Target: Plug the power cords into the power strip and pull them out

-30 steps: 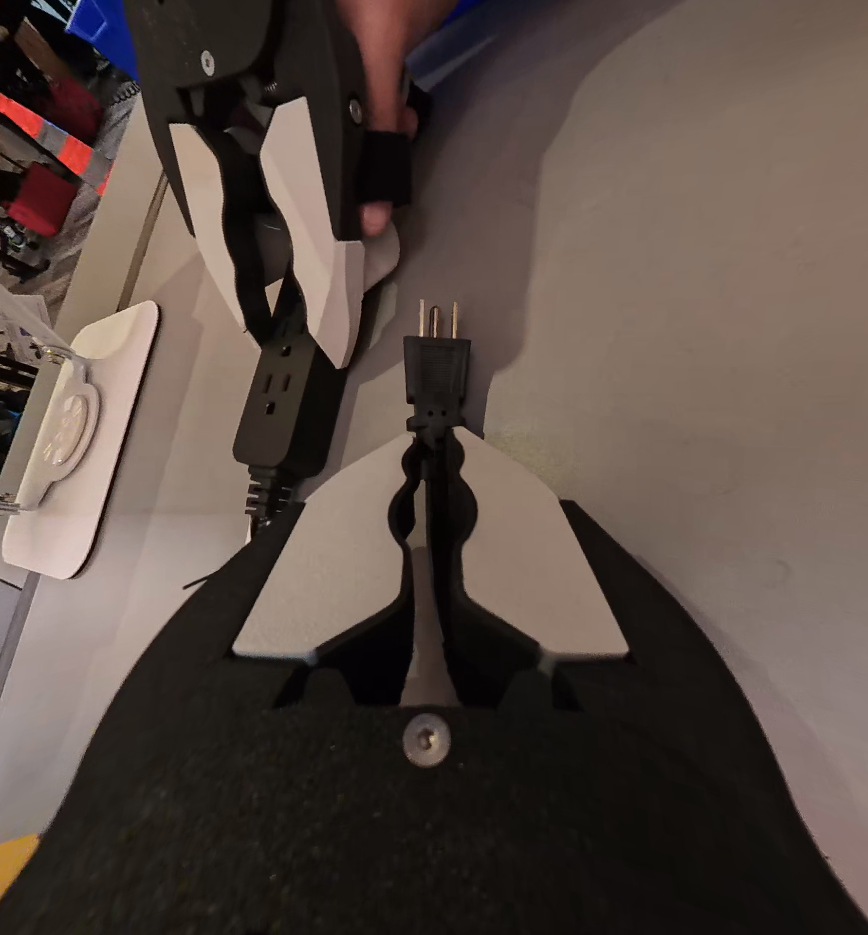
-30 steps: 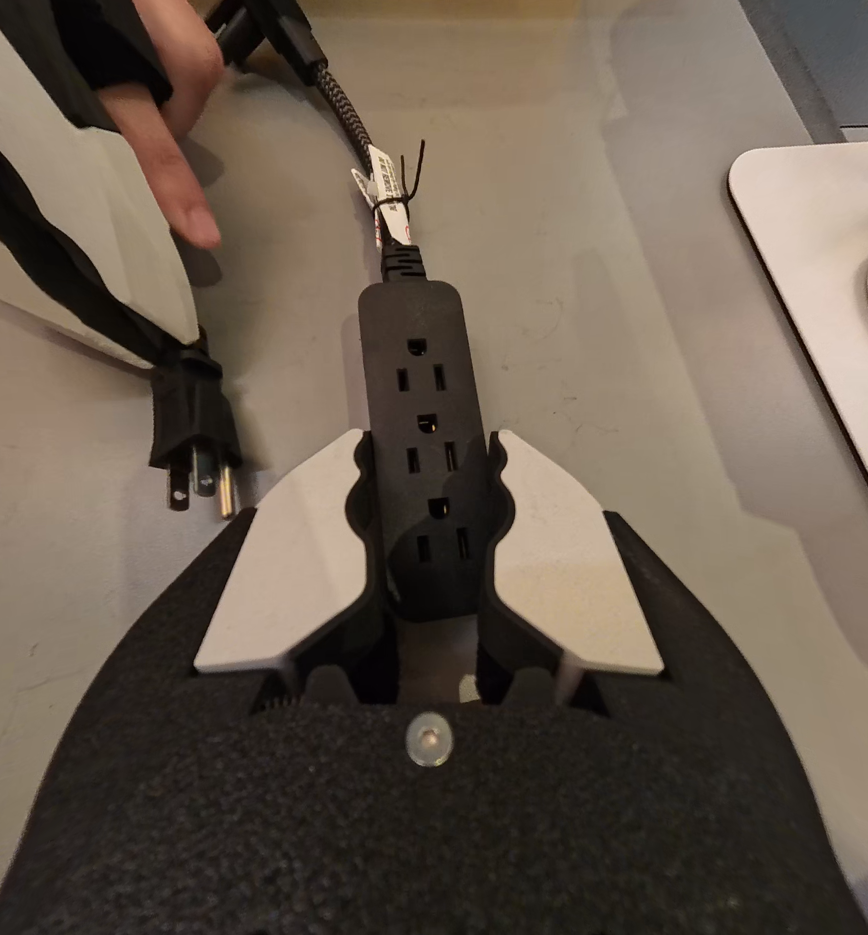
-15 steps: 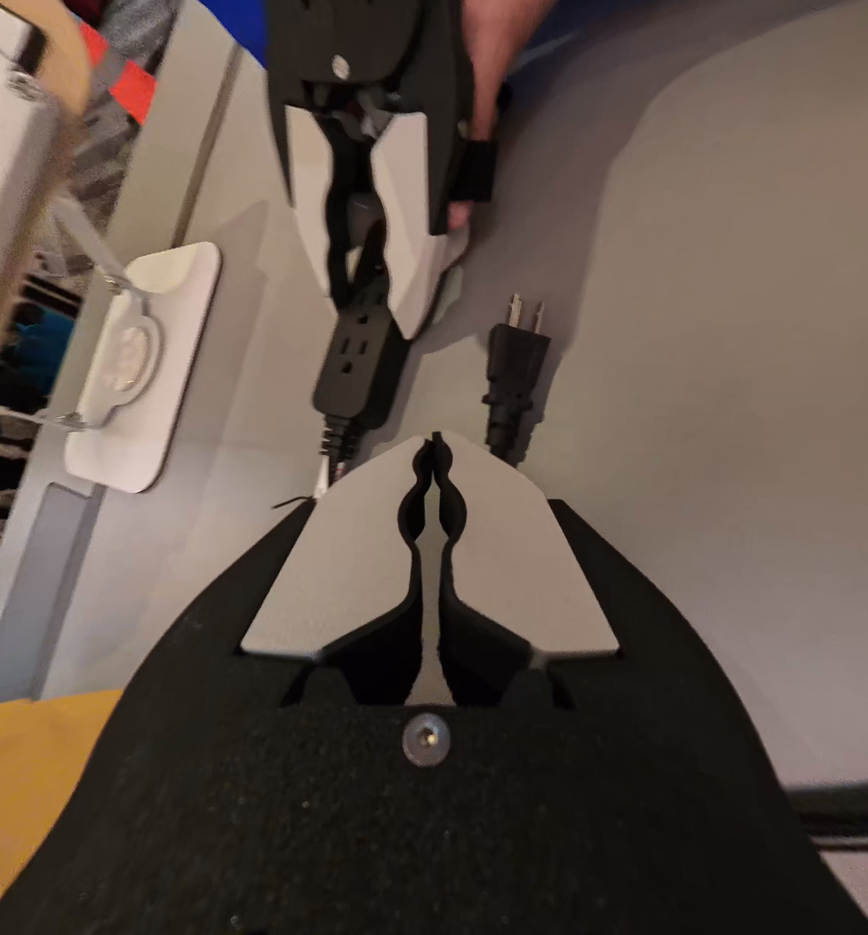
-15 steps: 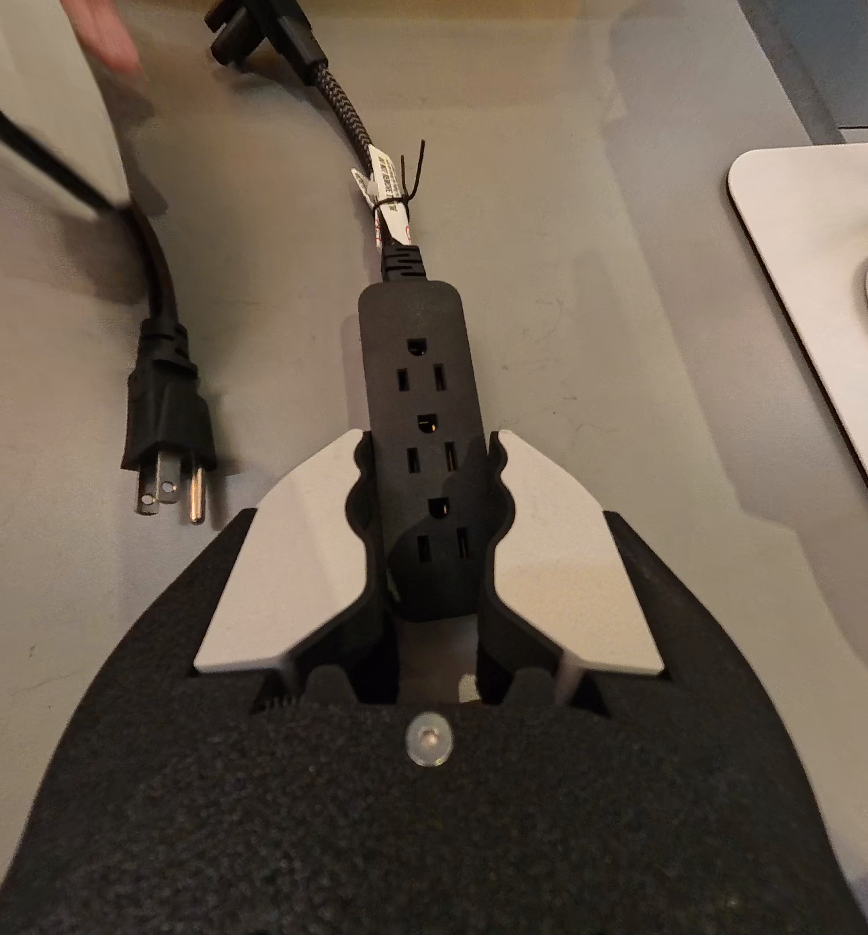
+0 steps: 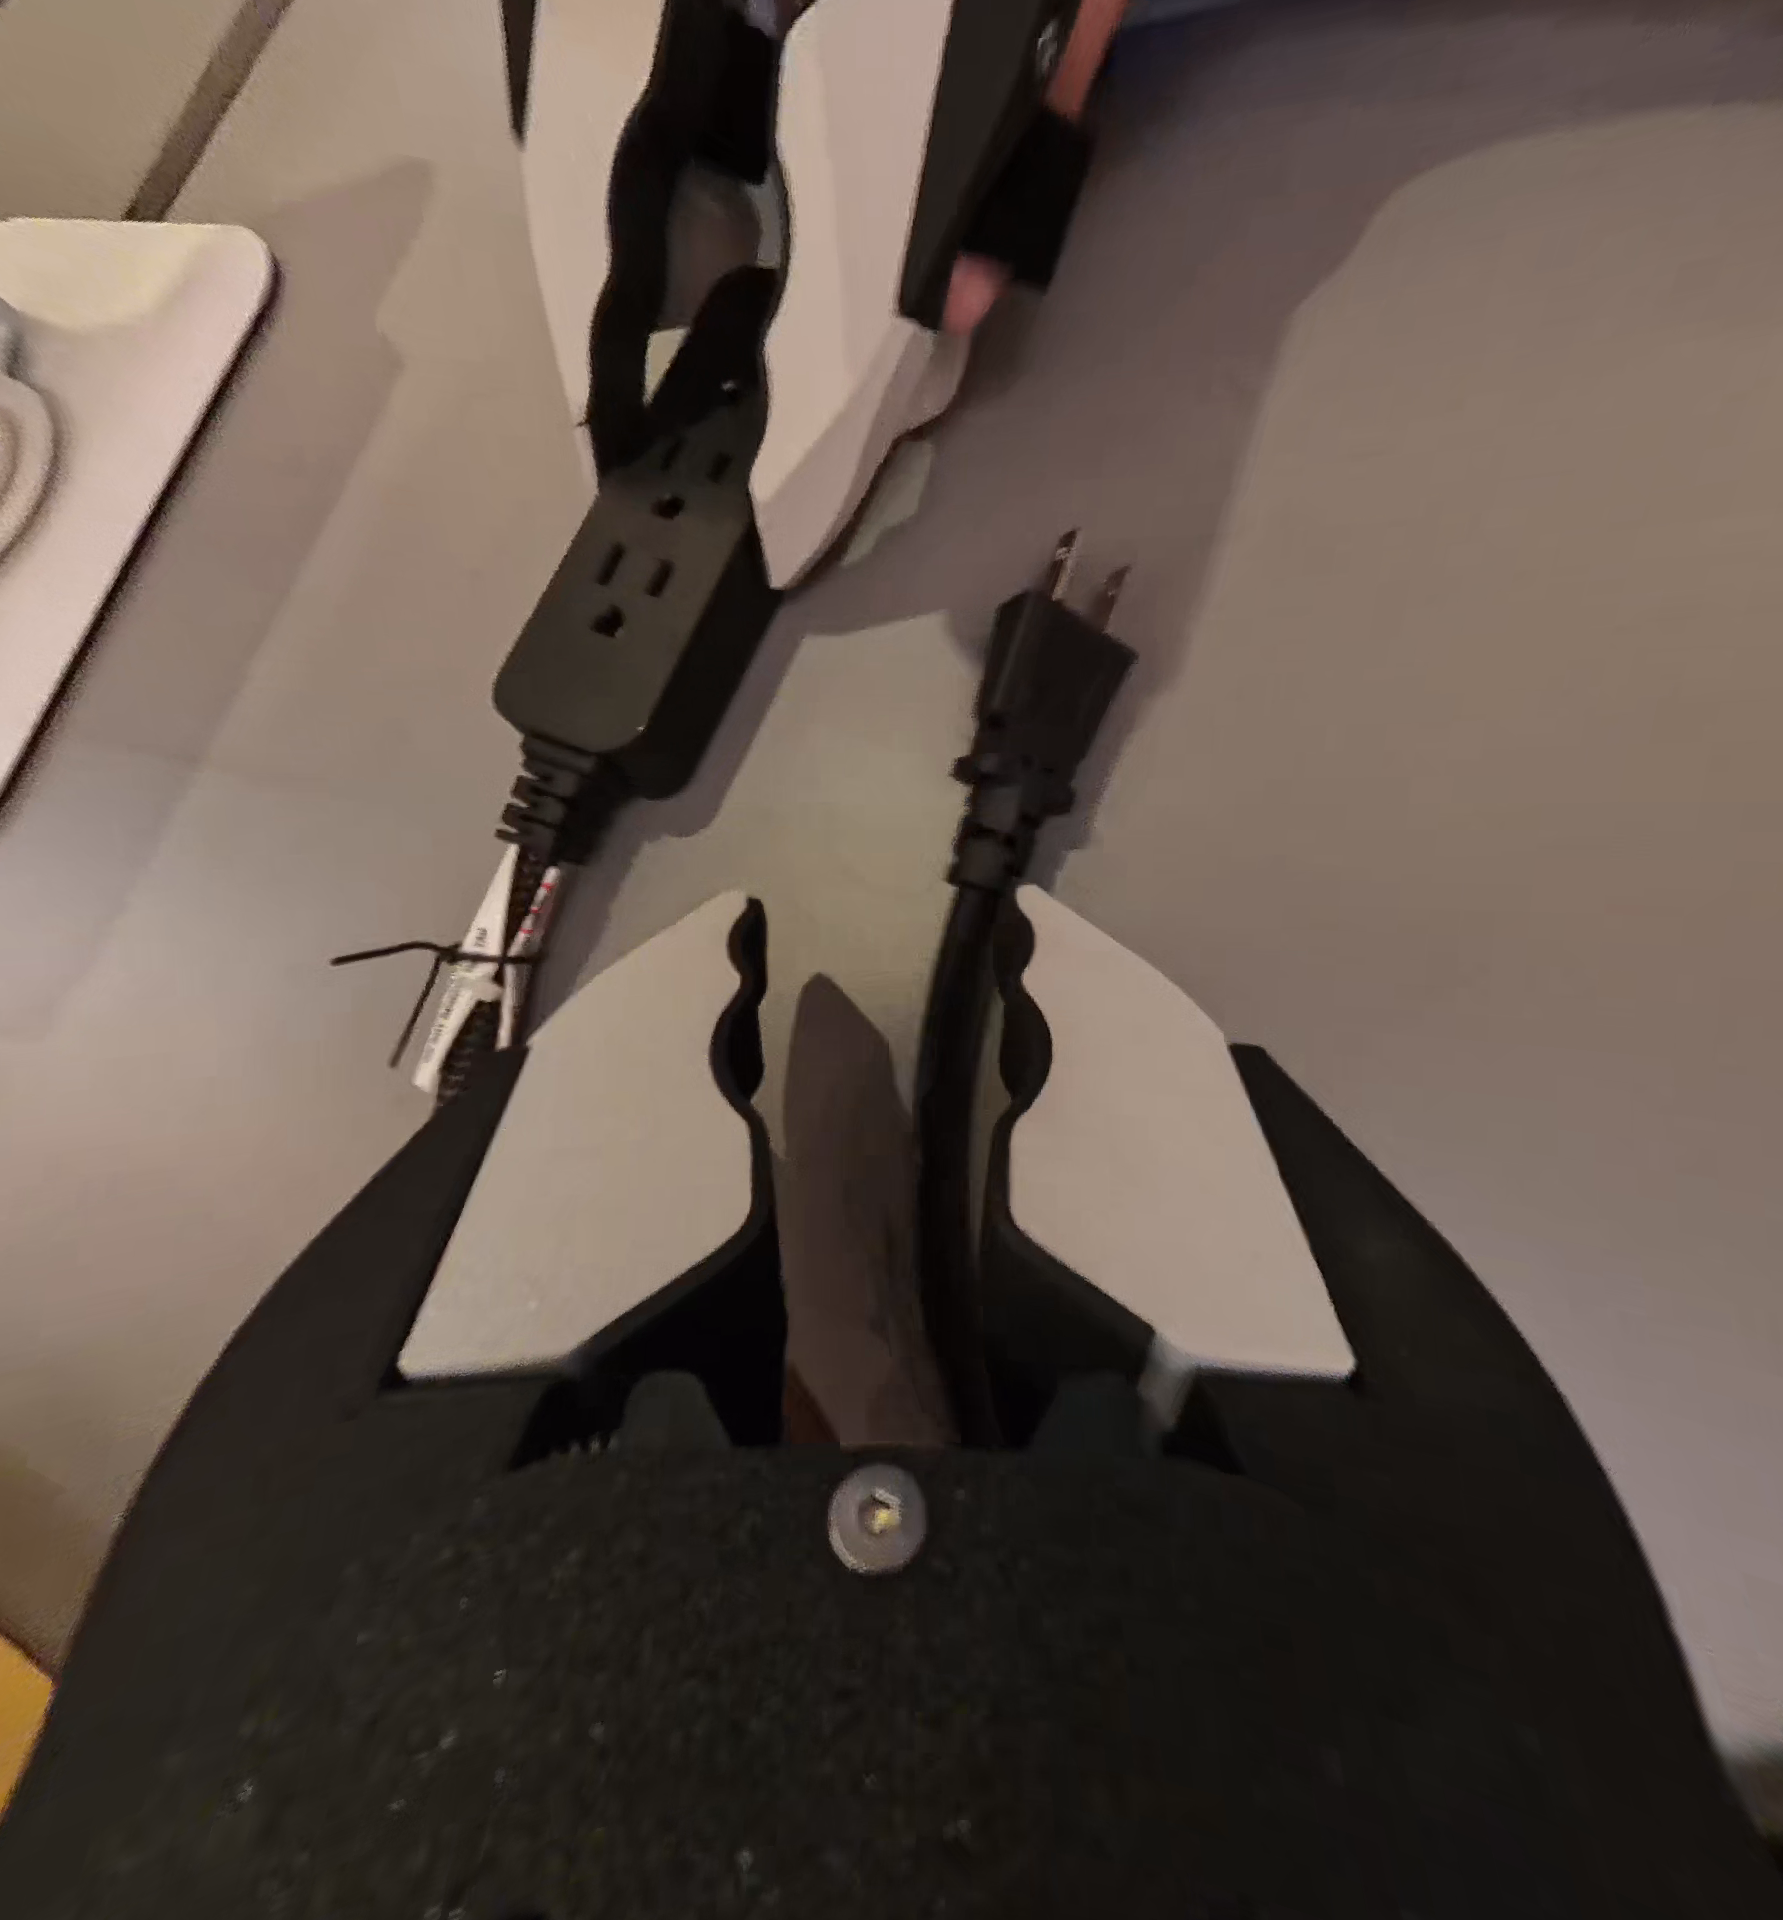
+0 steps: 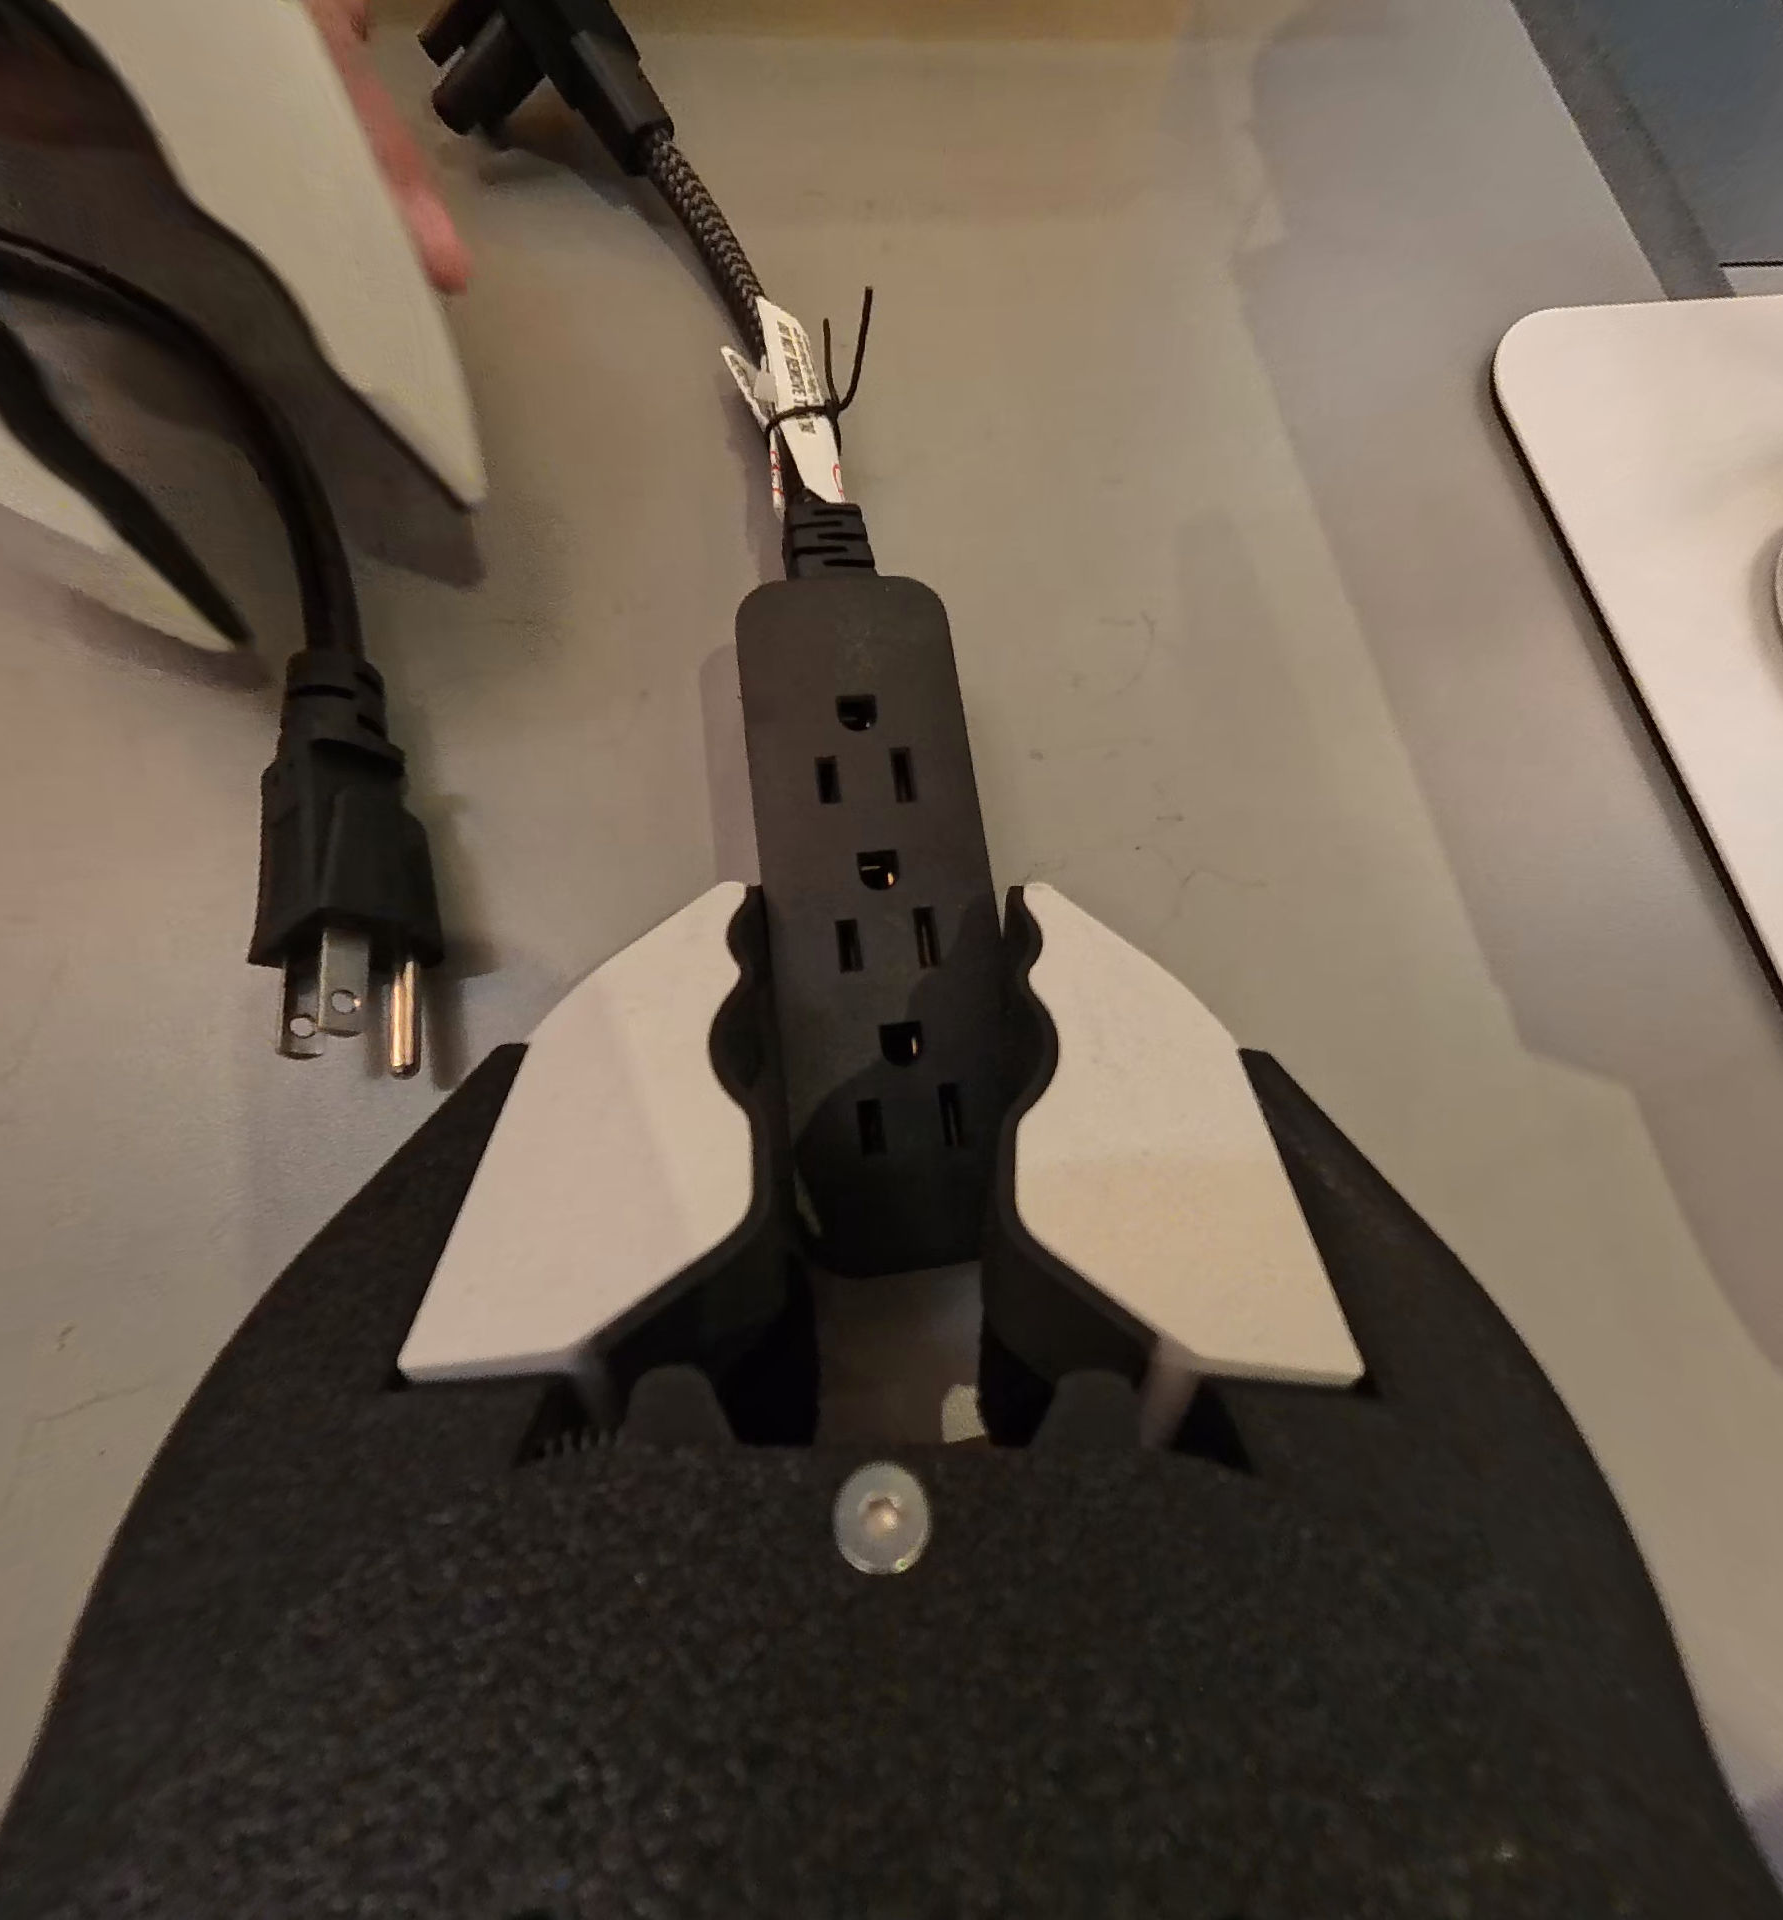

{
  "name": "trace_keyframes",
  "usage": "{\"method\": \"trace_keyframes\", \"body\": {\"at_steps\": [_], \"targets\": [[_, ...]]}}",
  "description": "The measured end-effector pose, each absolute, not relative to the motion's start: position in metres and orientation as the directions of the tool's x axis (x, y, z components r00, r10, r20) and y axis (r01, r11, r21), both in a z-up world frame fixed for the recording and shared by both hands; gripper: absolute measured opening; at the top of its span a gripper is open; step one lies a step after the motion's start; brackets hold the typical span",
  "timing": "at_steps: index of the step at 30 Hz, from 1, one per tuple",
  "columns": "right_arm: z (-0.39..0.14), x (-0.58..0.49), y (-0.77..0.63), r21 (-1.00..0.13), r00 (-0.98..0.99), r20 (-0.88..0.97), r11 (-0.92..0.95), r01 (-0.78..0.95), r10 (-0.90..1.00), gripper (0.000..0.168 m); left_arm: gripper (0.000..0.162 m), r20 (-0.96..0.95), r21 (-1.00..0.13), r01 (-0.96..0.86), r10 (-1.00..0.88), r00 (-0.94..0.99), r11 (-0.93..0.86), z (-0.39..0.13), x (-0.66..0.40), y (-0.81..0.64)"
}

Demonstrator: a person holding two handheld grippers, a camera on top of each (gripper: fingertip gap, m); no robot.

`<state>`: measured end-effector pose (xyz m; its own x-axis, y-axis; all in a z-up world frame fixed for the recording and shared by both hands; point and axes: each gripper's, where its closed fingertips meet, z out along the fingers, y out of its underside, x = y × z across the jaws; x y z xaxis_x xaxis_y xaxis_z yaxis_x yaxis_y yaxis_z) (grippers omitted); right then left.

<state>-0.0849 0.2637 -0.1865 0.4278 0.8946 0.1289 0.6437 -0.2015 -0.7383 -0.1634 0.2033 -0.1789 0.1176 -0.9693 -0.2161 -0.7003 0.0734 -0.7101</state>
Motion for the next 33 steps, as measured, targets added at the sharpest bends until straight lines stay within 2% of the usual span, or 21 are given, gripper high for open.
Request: {"method": "trace_keyframes", "body": {"at_steps": [1, 2, 5, 11, 13, 16, 23, 29, 33], "targets": [[-0.186, -0.085, 0.264, -0.738, 0.428, 0.128, -0.202, 0.644, 0.895, 0.045, 0.046, -0.241, -0.715, -0.694, -0.963, 0.124, 0.089, -0.182, -0.161, 0.209], [-0.186, -0.085, 0.264, -0.738, 0.428, 0.128, -0.202, 0.643, 0.895, 0.044, 0.050, -0.254, -0.726, -0.680, -0.958, 0.130, 0.100, -0.183, -0.158, 0.213], [-0.186, -0.085, 0.264, -0.738, 0.428, 0.126, -0.204, 0.643, 0.895, 0.045, 0.043, -0.248, -0.737, -0.664, -0.965, 0.087, 0.130, -0.183, -0.151, 0.213], [-0.187, -0.085, 0.264, -0.738, 0.428, 0.127, -0.203, 0.643, 0.895, 0.044, 0.018, -0.288, -0.725, -0.646, -0.957, -0.031, 0.239, -0.184, -0.147, 0.197], [-0.187, -0.085, 0.264, -0.738, 0.428, 0.127, -0.203, 0.643, 0.895, 0.045, 0.004, -0.321, -0.712, -0.638, -0.944, -0.074, 0.292, -0.185, -0.145, 0.192], [-0.187, -0.085, 0.264, -0.738, 0.428, 0.128, -0.203, 0.644, 0.895, 0.045, 0.001, -0.360, -0.702, -0.634, -0.930, -0.078, 0.325, -0.185, -0.141, 0.191], [-0.187, -0.085, 0.264, -0.737, 0.428, 0.133, -0.199, 0.645, 0.894, 0.045, 0.000, -0.291, -0.713, -0.655, -0.956, -0.048, 0.250, -0.187, -0.141, 0.193], [-0.186, -0.085, 0.264, -0.737, 0.427, 0.141, -0.193, 0.648, 0.893, 0.044, 0.000, -0.140, -0.697, -0.708, -0.990, -0.018, 0.111, -0.183, -0.147, 0.184], [-0.186, -0.085, 0.264, -0.736, 0.427, 0.146, -0.190, 0.649, 0.892, 0.045, 0.000, -0.120, -0.678, -0.733, -0.992, 0.024, 0.065, -0.152, -0.161, 0.191]]}}
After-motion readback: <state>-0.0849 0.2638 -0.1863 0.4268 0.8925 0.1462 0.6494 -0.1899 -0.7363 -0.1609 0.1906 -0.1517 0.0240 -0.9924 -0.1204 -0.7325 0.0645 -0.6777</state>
